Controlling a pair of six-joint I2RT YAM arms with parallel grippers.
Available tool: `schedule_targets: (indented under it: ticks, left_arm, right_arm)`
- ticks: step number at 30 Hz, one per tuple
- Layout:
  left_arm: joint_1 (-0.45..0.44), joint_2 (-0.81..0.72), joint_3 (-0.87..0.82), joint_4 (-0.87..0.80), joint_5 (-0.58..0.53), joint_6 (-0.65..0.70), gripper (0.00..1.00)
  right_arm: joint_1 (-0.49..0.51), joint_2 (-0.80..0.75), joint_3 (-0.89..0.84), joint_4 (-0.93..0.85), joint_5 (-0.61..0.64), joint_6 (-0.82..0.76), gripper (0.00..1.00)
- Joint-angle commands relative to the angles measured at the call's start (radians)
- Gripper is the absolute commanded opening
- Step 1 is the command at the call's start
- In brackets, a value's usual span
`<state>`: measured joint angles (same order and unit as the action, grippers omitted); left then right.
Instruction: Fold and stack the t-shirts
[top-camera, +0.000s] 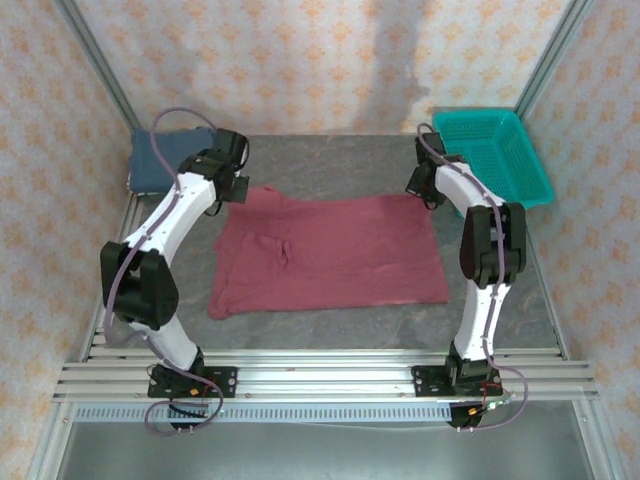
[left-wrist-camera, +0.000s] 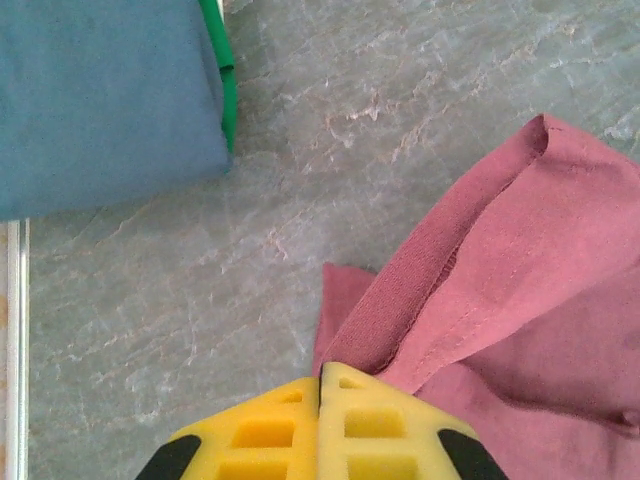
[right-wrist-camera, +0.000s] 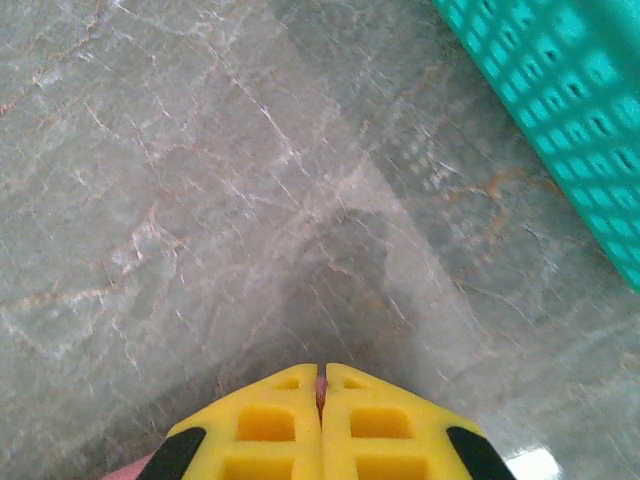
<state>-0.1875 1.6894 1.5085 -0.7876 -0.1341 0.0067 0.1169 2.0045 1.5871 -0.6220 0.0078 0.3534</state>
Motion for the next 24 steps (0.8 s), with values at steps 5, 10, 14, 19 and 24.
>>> schedule_targets:
  ticks: [5, 10, 14, 19, 24]
  left_arm:
    - [0.004, -0.152, -0.153, 0.043, 0.017, -0.027, 0.00]
    - [-0.012, -0.243, -0.237, 0.024, 0.028, -0.071, 0.00]
    - [-0.036, -0.307, -0.314, 0.002, 0.018, -0.122, 0.00]
    - [-0.070, -0.375, -0.419, -0.025, -0.003, -0.210, 0.00]
    - [-0.093, -0.435, -0.506, -0.063, -0.063, -0.290, 0.00]
  right_arm:
    - [0.000, -0.147, -0.142, 0.045, 0.020, -0.017, 0.00]
    - [0.000, -0.218, -0.236, 0.045, 0.008, -0.010, 0.00]
    - [0.000, -0.280, -0.319, 0.048, 0.017, -0.008, 0.00]
    - [0.000, -0.334, -0.413, 0.037, 0.008, 0.000, 0.00]
    - [0.000, -0.408, -0.515, 0.041, 0.003, 0.020, 0.00]
